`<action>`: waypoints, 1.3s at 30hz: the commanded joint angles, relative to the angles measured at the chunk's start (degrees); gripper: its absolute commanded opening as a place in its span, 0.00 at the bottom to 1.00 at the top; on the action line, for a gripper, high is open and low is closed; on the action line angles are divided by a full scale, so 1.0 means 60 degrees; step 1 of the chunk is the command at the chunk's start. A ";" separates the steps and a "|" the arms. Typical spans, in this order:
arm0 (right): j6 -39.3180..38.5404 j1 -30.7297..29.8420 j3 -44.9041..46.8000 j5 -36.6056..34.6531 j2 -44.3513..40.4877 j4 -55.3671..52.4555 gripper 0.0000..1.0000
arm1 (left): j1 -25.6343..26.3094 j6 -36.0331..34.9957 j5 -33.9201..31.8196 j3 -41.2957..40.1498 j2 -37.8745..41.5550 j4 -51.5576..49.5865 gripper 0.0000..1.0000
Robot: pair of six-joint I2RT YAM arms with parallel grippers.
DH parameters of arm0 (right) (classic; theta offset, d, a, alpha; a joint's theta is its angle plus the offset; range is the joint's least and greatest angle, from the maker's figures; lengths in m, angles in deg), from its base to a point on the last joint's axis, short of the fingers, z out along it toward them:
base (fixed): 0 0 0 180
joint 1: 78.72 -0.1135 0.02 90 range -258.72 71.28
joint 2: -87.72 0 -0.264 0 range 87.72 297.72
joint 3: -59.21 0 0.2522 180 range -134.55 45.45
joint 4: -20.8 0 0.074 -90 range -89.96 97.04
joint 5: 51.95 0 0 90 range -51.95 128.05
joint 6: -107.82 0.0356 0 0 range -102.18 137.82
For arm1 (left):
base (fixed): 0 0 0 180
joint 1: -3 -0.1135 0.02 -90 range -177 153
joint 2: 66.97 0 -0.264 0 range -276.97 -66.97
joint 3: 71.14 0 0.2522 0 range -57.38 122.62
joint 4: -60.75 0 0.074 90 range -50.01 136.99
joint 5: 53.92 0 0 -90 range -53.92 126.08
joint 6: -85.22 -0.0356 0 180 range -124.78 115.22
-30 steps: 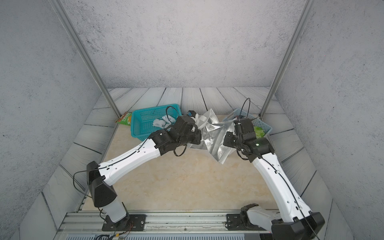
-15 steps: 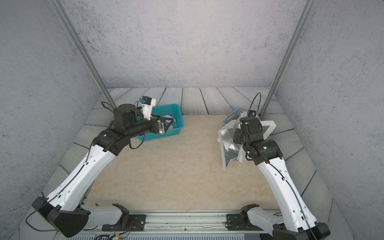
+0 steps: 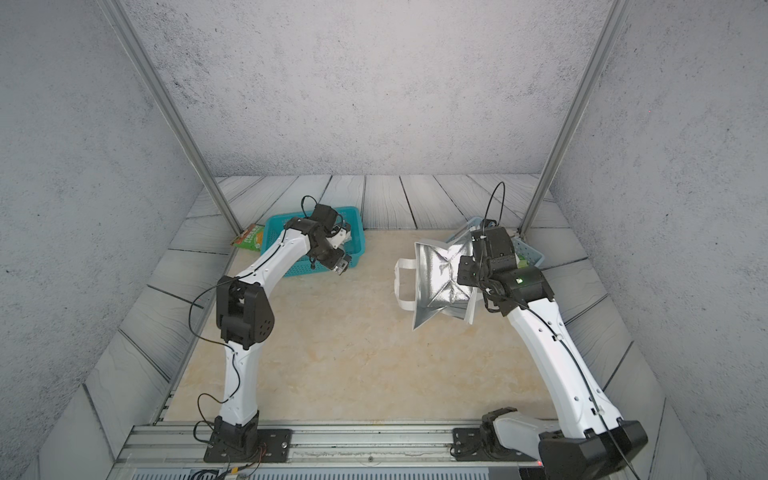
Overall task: Place the ice pack in the delivery bag
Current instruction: Move the bin to the center of the board.
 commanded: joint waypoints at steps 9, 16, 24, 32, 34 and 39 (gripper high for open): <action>0.0114 0.0039 -0.0175 0.0396 0.0021 -0.0100 0.00 | -0.0193 -0.1251 0.0285 -0.0532 0.0274 0.0400 1.00; 0.0125 0.0029 -0.0449 0.0732 0.0067 -0.0031 0.00 | -0.0474 -0.1221 -0.0034 -0.0788 -0.0635 0.0278 0.91; 0.0066 0.0034 -0.0347 0.0681 -0.0249 0.0077 0.00 | -0.0389 -0.0942 0.1895 -0.2588 0.0948 0.0398 0.55; 0.0127 0.0213 0.0267 0.0836 -0.0822 0.0390 0.00 | 0.0892 -0.0054 0.3938 -0.5558 0.3159 0.0238 0.58; 0.0109 0.0265 0.0481 0.0983 -0.0927 0.0506 0.00 | 0.1309 0.0288 0.4212 -0.5751 0.3402 -0.0210 0.60; -0.0006 0.0290 0.0929 0.1747 -0.1054 0.0800 0.00 | 0.1257 0.2143 0.4078 -0.5680 0.4883 0.0045 0.67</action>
